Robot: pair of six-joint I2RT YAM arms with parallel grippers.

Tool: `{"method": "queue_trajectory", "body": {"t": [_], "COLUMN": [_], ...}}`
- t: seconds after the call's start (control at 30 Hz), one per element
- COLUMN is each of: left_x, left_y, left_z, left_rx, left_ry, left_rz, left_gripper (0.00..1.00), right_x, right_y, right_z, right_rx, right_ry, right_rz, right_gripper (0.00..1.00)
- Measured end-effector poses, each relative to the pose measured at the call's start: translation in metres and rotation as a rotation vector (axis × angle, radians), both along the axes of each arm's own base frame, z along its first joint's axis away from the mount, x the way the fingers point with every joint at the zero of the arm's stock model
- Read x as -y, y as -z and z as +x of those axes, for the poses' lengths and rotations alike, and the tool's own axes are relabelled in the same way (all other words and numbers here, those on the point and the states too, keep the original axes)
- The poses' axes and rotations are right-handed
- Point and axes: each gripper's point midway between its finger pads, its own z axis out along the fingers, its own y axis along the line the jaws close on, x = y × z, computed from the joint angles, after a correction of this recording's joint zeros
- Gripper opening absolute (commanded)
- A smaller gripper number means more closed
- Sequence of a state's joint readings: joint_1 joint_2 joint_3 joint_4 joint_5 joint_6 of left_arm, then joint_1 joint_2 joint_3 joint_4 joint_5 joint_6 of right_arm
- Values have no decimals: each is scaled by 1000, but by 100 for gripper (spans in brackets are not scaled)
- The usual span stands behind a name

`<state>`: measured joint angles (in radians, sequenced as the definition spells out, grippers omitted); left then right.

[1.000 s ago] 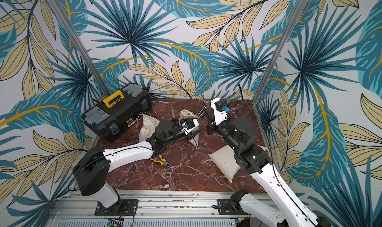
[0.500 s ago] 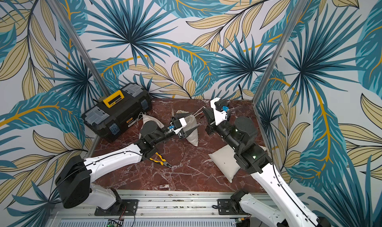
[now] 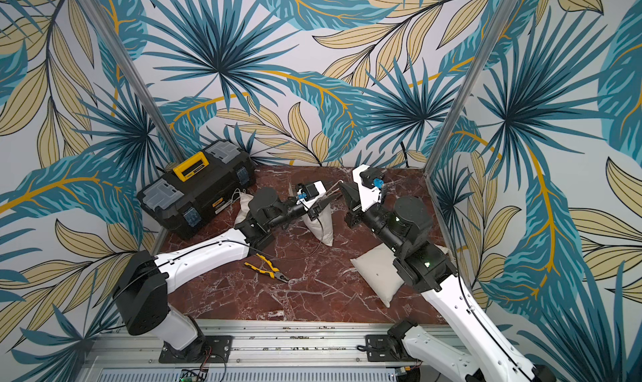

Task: Close the soil bag
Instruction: Frap the soil bag at the center of the board.

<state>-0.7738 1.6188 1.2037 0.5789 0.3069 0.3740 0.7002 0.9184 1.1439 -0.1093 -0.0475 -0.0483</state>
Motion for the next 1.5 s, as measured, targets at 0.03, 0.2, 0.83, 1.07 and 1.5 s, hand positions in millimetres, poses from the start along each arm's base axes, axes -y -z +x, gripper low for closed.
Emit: {"method": "queue_trajectory", "body": {"t": [0.03,0.2,0.83,1.07,1.5], "left_x": [0,0,20,28,-18], "left_y": [5,41,66,65,70], "left_z": [4,23,85,93,101], "left_rx": [-8,-72,-147,-247,-352], "left_ry": [-9,-68,-282,-285,-363], "left_rz": [12,87,72,10,-36], "left_gripper": [21,18,10,12,10], "right_x": [1,10,81,101,110], "right_y": [0,-5,31,45,74], "right_z": [1,1,-16,-26,-29], "right_rx": [0,10,-27,-39,-70], "right_ry": [6,45,306,357,393], "right_rz": [0,11,-16,-22,-24], "right_gripper": [0,0,0,0,0]}}
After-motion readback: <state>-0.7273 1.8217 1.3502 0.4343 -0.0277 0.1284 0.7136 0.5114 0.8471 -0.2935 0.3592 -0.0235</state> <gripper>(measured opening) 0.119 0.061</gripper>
